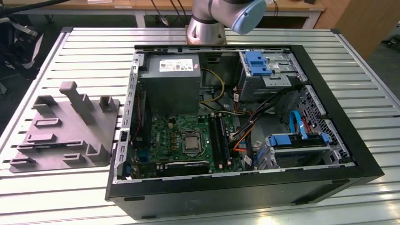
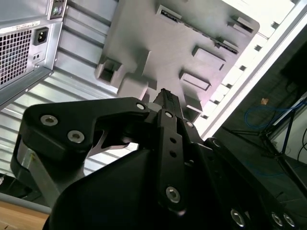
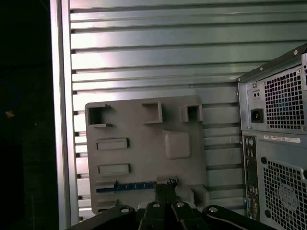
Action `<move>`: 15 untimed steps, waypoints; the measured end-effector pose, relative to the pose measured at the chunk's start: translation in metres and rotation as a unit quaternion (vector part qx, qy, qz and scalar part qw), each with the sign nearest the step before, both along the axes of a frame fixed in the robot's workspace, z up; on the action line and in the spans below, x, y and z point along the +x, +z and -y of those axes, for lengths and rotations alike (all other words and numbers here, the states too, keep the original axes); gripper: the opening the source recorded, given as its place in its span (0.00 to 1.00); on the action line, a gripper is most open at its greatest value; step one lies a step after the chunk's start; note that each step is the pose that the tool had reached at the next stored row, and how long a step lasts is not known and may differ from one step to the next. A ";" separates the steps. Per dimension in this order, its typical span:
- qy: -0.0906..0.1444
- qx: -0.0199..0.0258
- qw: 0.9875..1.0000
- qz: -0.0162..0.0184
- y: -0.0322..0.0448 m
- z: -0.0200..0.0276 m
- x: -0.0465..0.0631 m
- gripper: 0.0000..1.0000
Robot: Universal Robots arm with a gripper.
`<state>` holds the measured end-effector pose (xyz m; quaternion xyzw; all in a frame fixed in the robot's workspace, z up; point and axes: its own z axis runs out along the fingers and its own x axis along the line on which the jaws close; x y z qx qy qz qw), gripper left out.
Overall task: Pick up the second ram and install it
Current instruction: 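Reach for the second ram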
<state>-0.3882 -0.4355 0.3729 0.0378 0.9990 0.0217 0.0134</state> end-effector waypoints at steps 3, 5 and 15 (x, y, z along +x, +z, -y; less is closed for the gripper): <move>0.000 0.000 1.000 0.000 -0.0041 0.0039 -0.003 0.10; 0.000 0.000 1.000 0.000 -0.0068 0.0062 -0.005 0.10; 0.000 0.000 1.000 0.000 -0.0199 0.0172 -0.014 0.10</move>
